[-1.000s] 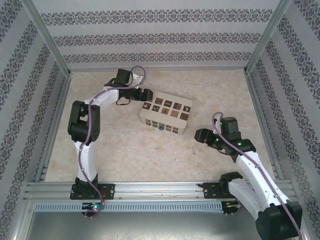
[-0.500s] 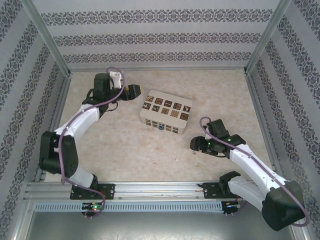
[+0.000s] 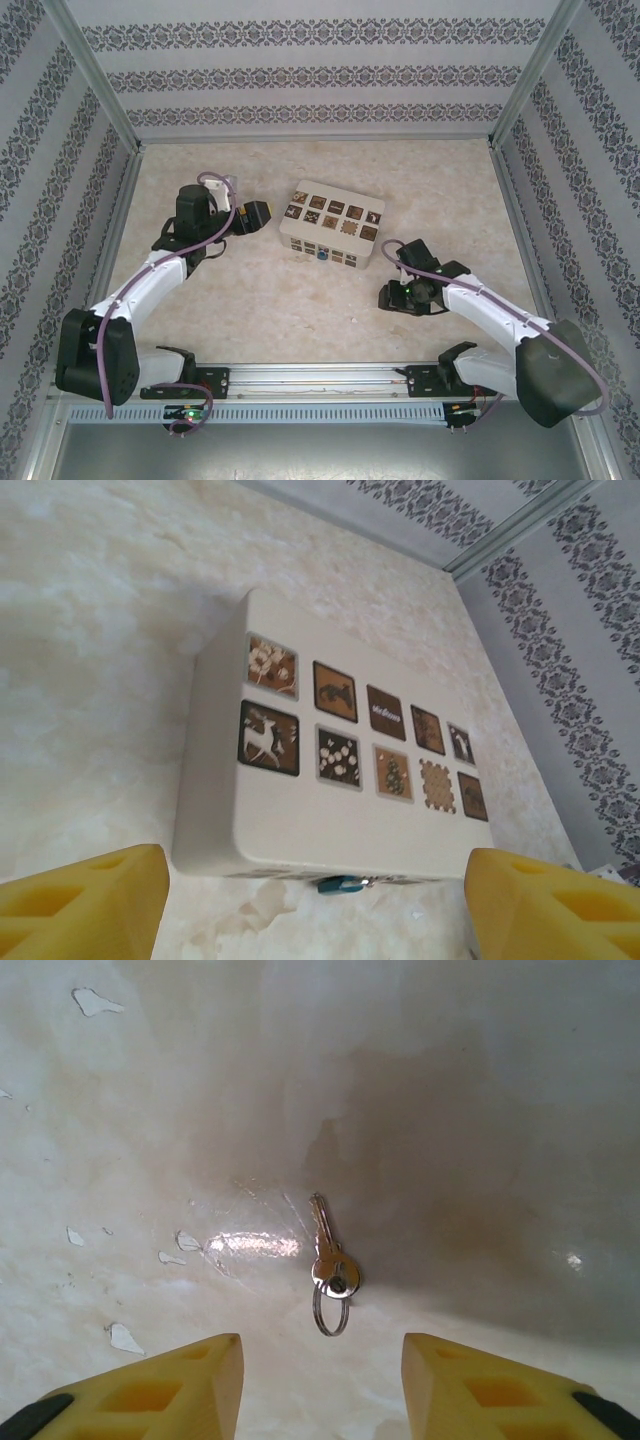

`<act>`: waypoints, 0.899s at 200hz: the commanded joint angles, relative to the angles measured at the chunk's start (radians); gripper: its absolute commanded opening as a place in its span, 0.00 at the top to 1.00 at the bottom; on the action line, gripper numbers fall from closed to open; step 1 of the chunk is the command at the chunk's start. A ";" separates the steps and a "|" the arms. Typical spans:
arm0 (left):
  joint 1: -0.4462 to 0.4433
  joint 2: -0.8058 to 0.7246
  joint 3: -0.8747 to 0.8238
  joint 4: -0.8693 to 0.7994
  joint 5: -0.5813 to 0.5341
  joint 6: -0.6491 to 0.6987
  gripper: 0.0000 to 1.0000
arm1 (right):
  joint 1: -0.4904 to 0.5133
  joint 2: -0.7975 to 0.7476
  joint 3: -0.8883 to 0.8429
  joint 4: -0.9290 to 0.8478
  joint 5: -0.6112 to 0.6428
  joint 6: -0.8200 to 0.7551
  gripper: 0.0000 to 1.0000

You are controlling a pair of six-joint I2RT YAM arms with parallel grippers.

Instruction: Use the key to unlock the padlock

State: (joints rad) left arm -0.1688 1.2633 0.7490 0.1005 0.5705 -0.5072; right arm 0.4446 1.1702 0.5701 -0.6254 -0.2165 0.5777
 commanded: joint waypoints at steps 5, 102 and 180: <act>0.000 -0.004 -0.022 0.028 -0.009 -0.019 0.22 | 0.014 0.024 0.036 -0.006 0.042 -0.004 0.60; 0.001 -0.005 -0.019 0.026 -0.024 -0.008 0.22 | 0.024 0.086 0.053 0.006 0.072 -0.004 0.74; 0.000 0.017 -0.008 0.030 -0.009 -0.010 0.22 | 0.045 0.181 0.069 0.015 0.088 -0.013 0.85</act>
State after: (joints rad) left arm -0.1688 1.2728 0.7265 0.1024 0.5564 -0.5102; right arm 0.4763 1.3224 0.6102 -0.6102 -0.1596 0.5728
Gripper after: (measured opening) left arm 0.778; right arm 0.179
